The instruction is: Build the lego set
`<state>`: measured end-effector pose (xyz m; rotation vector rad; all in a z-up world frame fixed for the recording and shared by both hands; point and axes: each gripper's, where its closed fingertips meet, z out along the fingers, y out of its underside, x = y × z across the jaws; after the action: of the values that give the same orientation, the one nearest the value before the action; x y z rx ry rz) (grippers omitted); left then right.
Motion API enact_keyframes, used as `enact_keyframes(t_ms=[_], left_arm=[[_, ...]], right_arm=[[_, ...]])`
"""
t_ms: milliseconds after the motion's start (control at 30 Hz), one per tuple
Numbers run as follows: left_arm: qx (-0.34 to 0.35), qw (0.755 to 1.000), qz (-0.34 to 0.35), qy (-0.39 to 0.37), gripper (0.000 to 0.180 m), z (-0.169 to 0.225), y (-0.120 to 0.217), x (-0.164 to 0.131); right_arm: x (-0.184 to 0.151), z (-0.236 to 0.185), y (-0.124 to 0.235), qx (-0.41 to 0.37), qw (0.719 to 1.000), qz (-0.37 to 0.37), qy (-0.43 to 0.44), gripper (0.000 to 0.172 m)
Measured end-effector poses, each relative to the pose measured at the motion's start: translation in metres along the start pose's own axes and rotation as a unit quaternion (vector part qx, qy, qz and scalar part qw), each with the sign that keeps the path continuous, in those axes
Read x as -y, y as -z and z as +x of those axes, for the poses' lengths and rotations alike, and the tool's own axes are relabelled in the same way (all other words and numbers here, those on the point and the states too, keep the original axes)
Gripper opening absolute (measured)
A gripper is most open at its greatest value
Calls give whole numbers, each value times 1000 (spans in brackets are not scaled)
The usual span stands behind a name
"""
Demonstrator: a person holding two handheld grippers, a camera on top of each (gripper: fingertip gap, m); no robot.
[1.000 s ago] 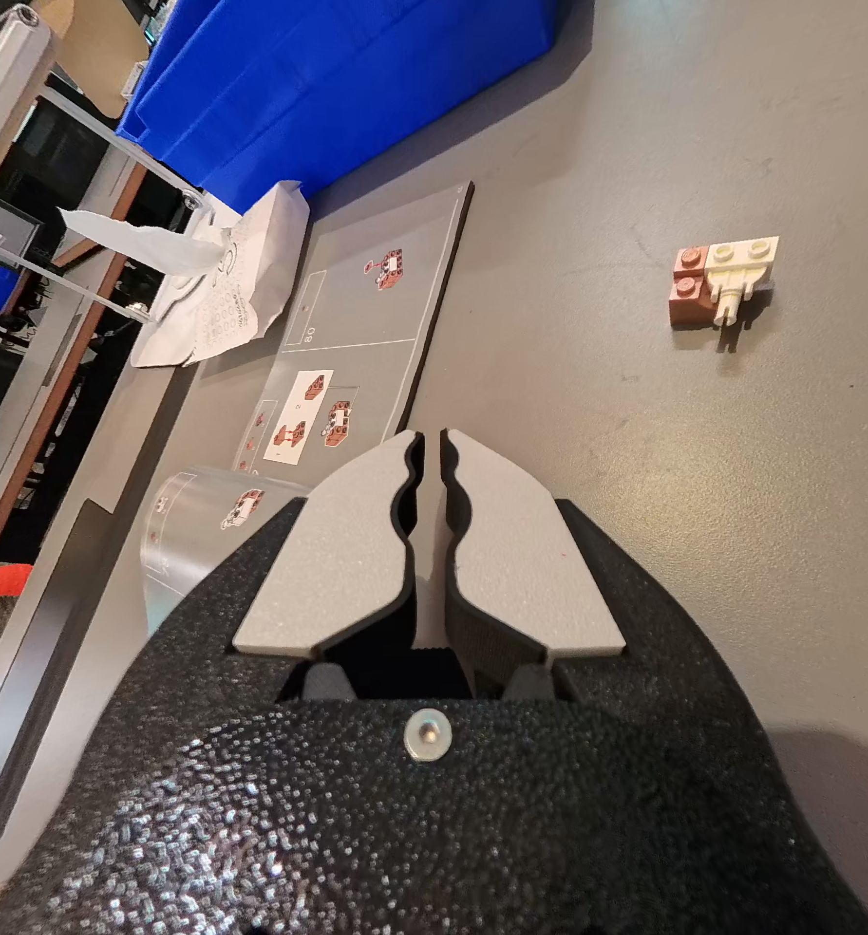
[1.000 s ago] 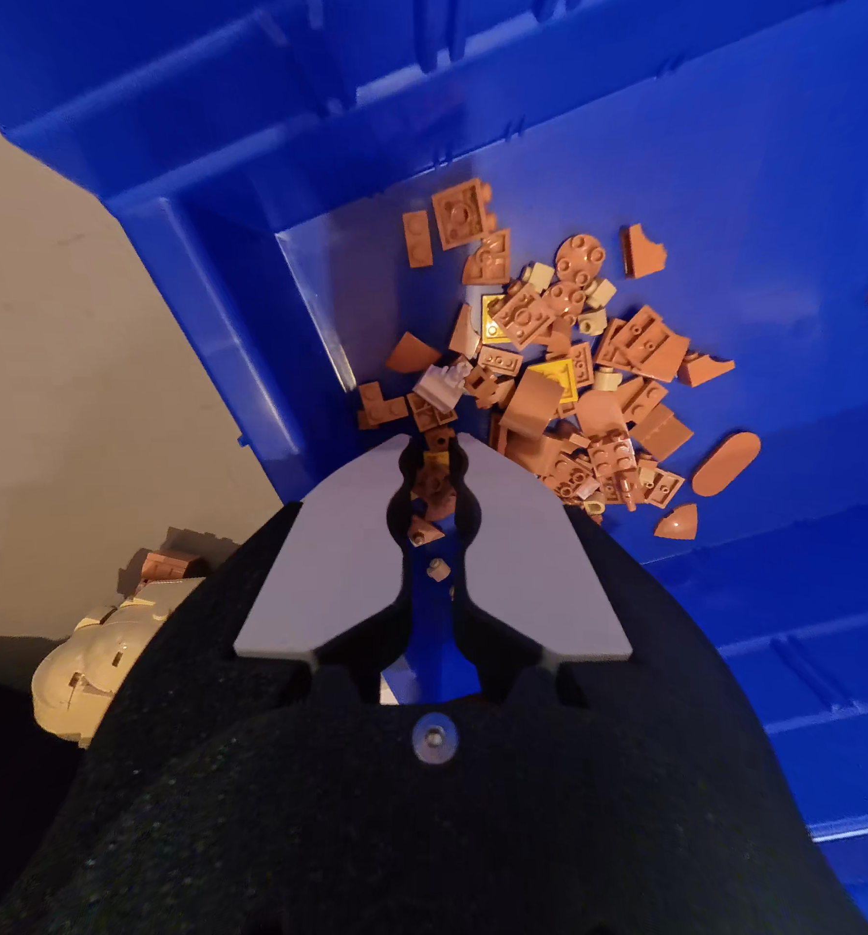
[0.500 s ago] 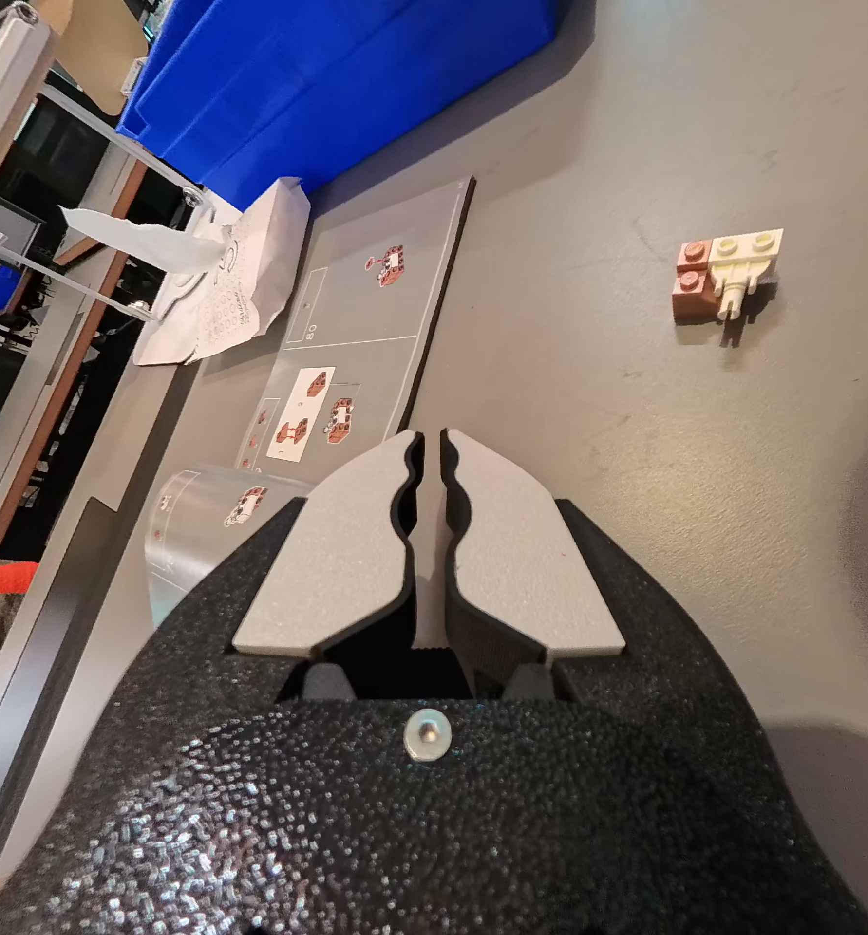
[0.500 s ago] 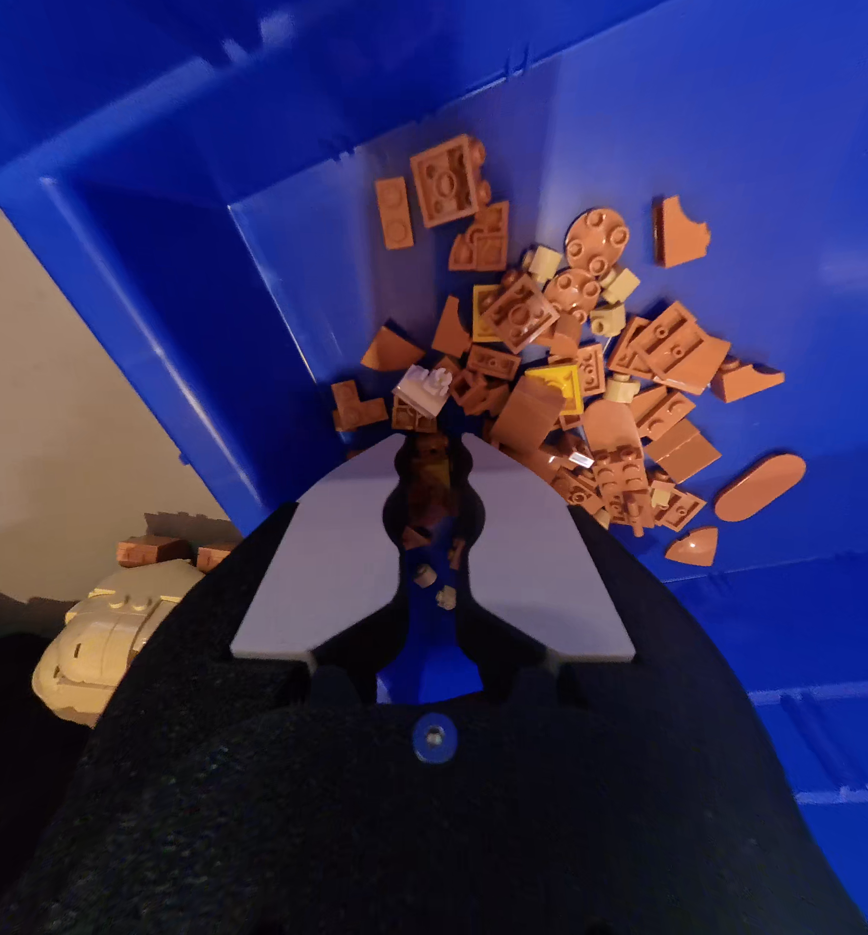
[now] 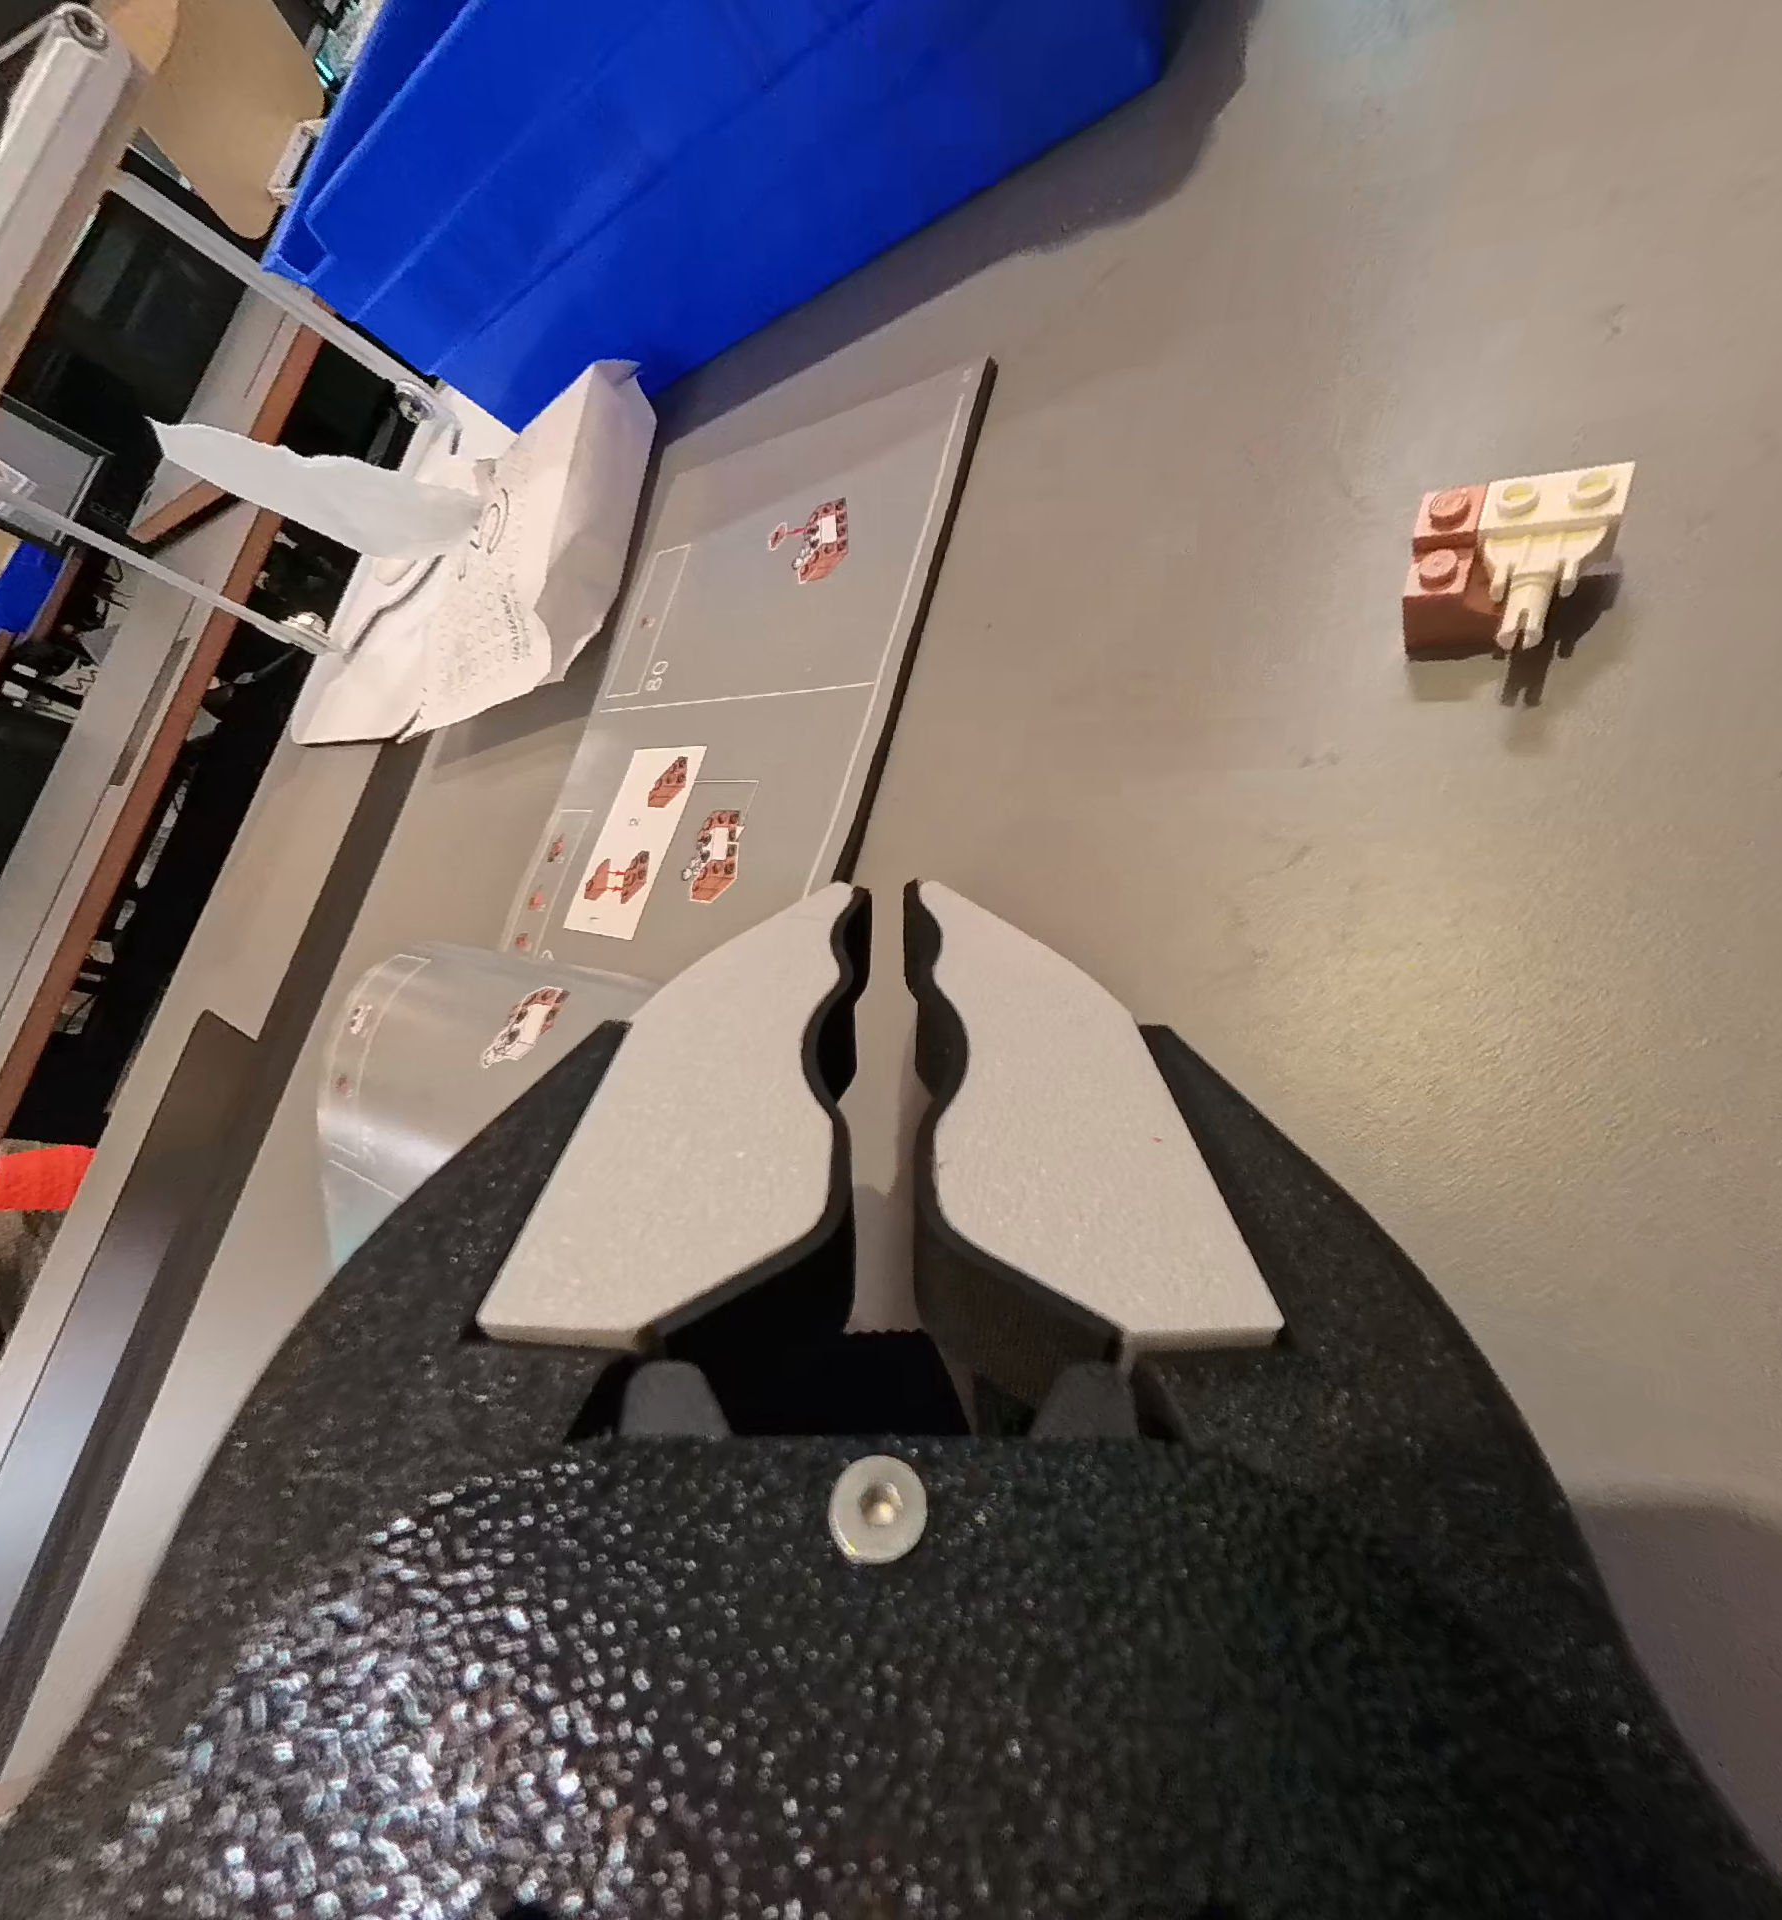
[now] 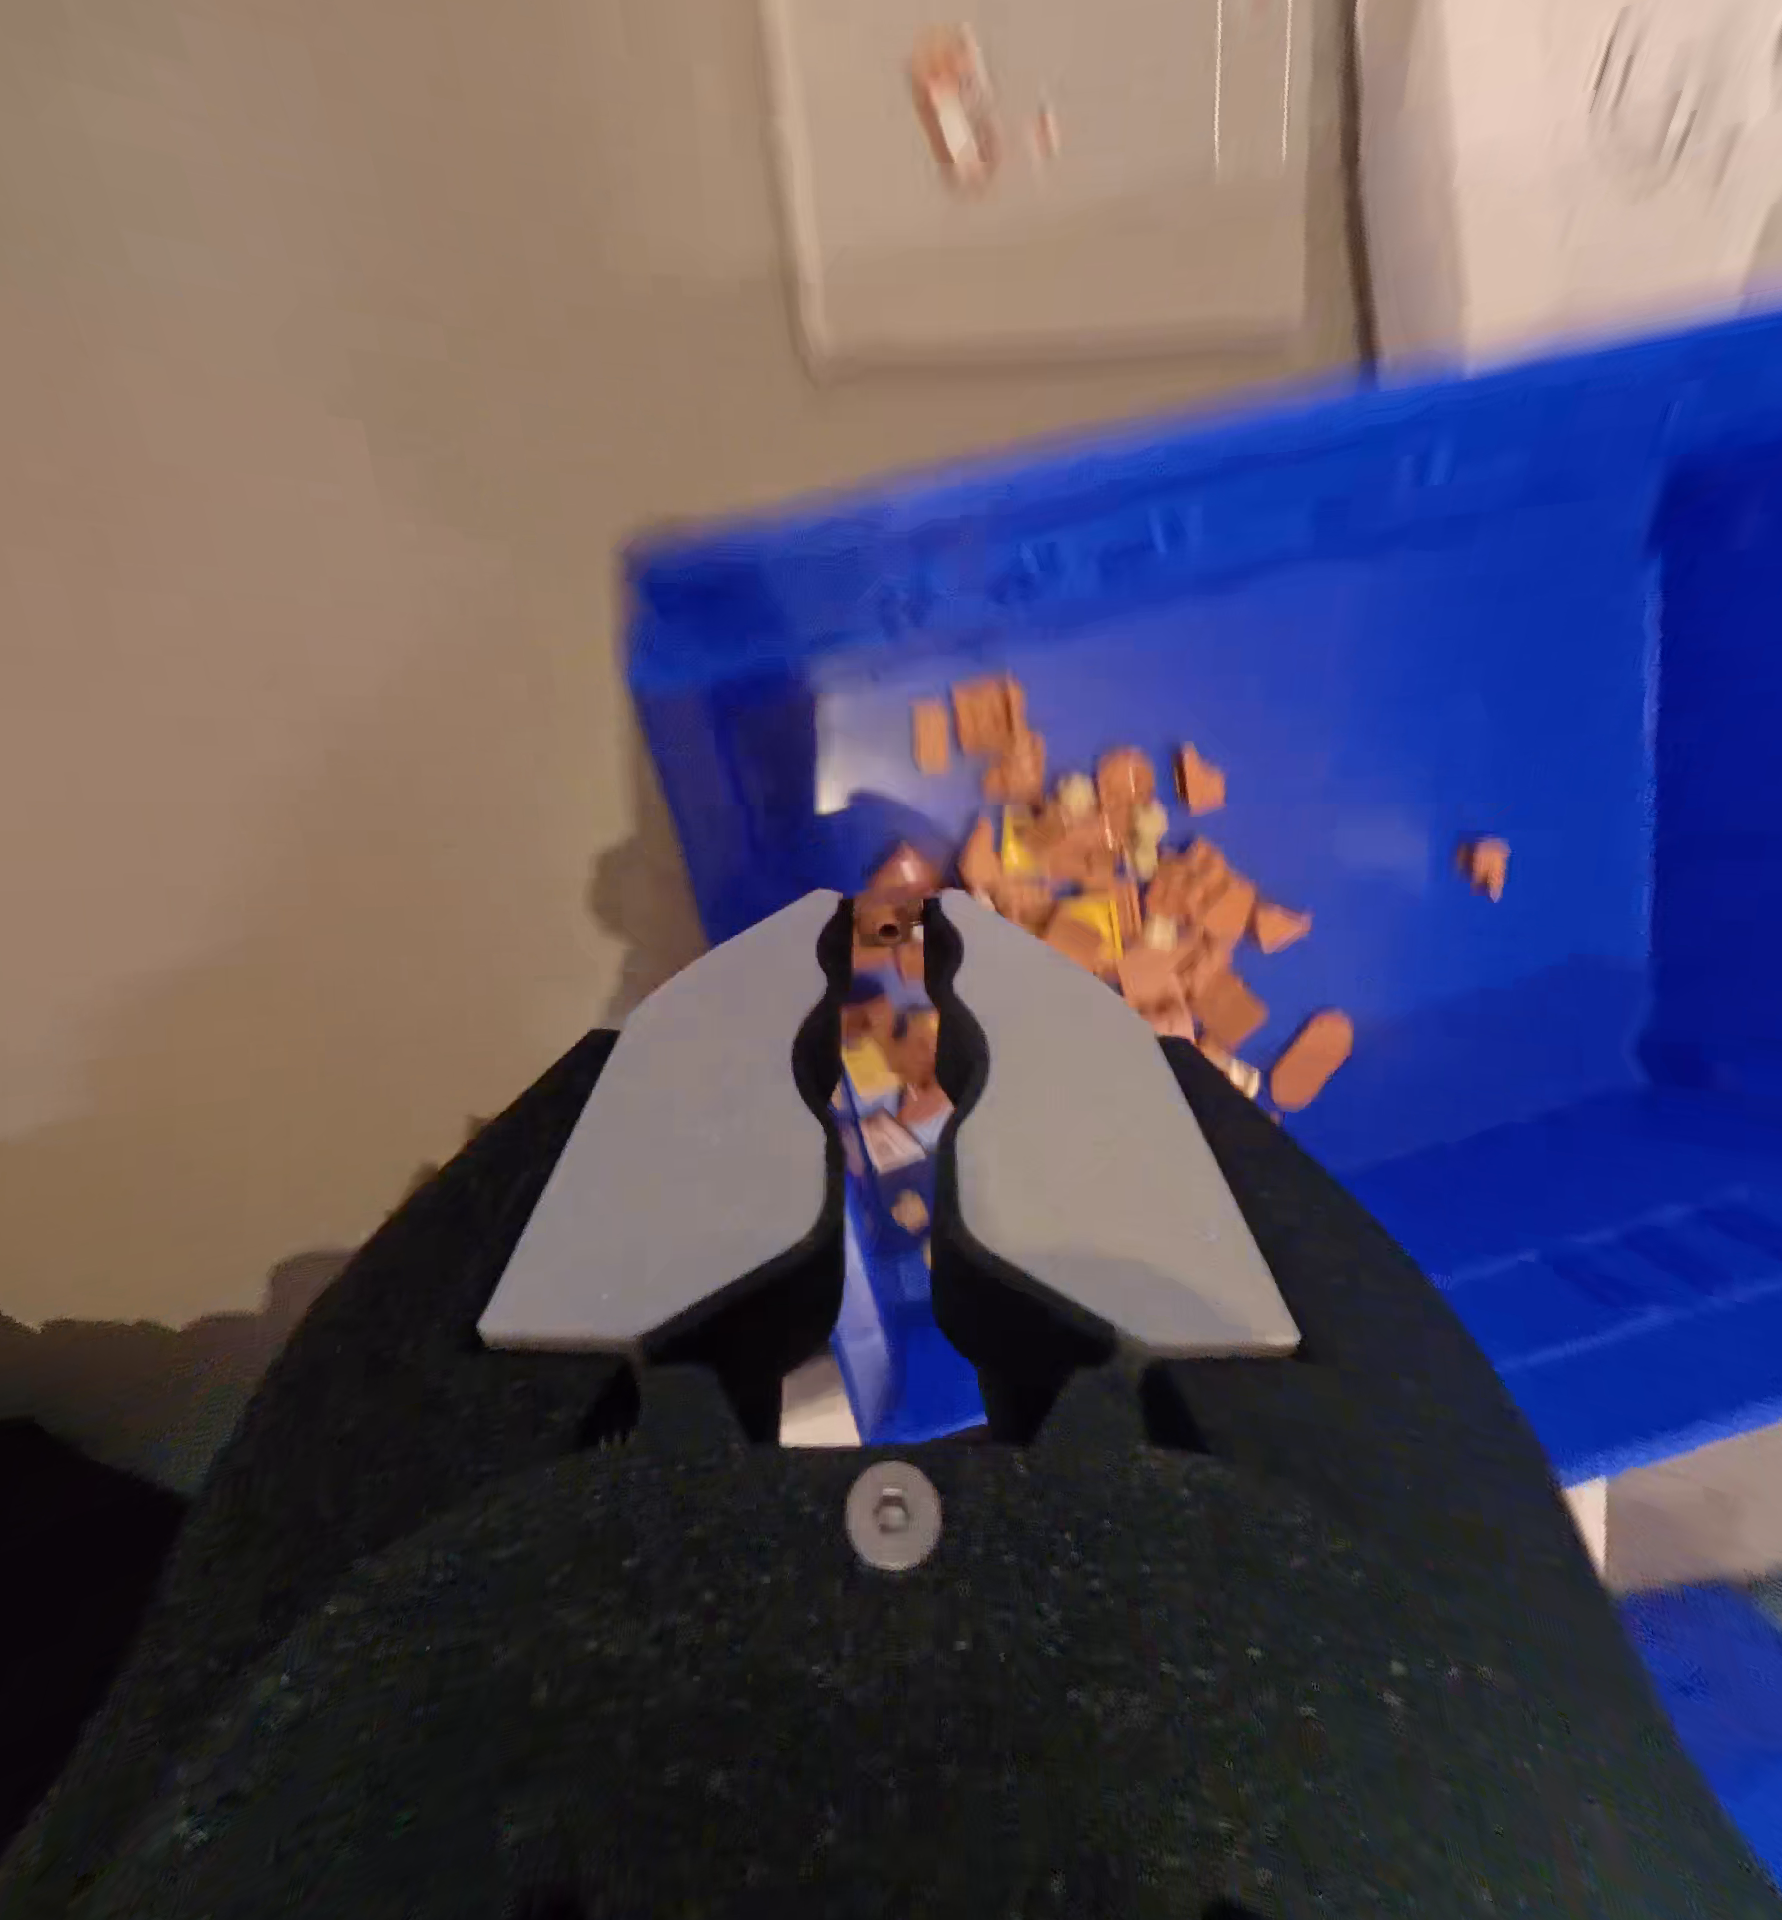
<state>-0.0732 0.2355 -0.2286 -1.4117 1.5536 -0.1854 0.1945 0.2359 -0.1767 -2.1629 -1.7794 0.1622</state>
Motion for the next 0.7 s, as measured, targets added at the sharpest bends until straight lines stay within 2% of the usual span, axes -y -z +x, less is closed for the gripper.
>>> enact_keyframes(t_ms=[133, 233, 367, 433, 533, 700], left_arm=[[-1, 1000, 6, 4, 5, 1, 0, 2], [-3, 1000, 8, 1, 5, 3, 0, 4], [-4, 1000, 13, -1, 5, 4, 0, 6], [-3, 1000, 15, -1, 5, 4, 1, 7], [-3, 1000, 18, 2, 5, 3, 1, 8], [-5, 1000, 17, -1, 5, 4, 1, 8]], right_arm=[[66, -51, 20, 22, 988, 131, 73, 12], [112, -86, 9, 40, 977, 185, 96, 12], [160, -101, -34, 34, 976, 215, 11, 12], [164, -102, -63, 27, 982, 186, -32, 12], [156, -102, -97, 13, 990, 131, -51, 12], [144, -98, -121, 10, 993, 96, -65, 13]])
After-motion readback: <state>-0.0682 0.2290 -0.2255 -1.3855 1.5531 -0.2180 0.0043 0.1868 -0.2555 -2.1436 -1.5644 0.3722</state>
